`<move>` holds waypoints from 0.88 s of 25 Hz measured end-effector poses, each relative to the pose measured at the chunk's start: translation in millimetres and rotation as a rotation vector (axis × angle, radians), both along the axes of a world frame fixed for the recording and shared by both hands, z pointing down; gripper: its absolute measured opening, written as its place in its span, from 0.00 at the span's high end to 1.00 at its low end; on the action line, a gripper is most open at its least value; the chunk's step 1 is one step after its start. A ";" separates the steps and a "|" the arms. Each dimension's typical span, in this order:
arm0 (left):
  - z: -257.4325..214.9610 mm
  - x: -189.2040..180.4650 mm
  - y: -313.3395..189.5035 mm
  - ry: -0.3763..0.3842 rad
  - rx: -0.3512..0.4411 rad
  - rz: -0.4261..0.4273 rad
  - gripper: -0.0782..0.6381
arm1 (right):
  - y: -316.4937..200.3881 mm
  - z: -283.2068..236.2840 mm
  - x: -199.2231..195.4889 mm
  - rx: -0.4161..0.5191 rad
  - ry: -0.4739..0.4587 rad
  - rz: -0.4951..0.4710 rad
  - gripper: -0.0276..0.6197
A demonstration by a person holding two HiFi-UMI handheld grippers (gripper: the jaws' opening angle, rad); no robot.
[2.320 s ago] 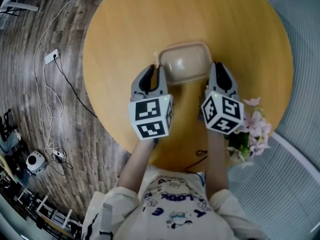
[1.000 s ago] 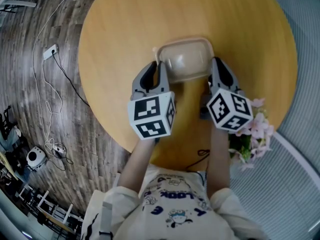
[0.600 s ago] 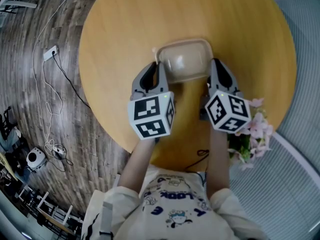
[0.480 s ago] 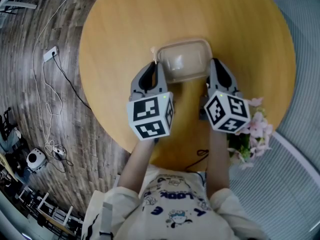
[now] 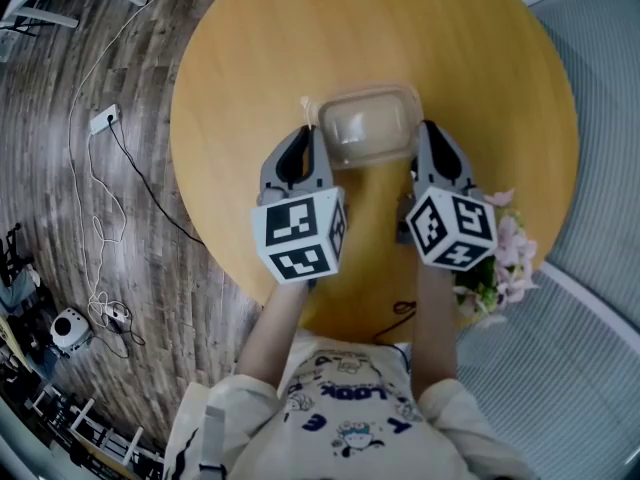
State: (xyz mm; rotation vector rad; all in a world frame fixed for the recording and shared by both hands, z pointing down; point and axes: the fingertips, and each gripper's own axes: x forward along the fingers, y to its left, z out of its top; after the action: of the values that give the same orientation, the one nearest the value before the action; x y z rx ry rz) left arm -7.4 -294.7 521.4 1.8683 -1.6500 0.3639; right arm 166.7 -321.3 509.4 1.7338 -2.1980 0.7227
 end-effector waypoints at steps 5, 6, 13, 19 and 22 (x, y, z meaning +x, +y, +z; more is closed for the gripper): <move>-27.6 -6.2 3.5 -0.008 0.048 0.016 0.86 | 6.7 -29.3 -5.2 0.049 0.013 0.010 0.93; -34.1 -7.6 3.7 -0.011 0.061 0.020 0.86 | 7.9 -35.9 -6.2 0.061 0.016 0.012 0.93; -74.2 -14.0 8.3 -0.011 0.141 0.035 0.86 | 18.6 -77.4 -11.7 0.132 0.031 0.031 0.93; -107.7 -16.9 21.4 -0.012 0.211 0.046 0.86 | 37.6 -110.4 -14.1 0.191 0.040 0.044 0.93; -122.4 -17.5 29.7 -0.017 0.245 0.052 0.86 | 47.2 -125.7 -14.7 0.226 0.039 0.050 0.93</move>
State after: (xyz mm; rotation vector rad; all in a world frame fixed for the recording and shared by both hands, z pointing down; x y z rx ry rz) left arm -24.9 -265.0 399.0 2.0942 -1.7241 0.2061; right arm 151.9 -274.1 383.8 1.8965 -2.2921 0.4606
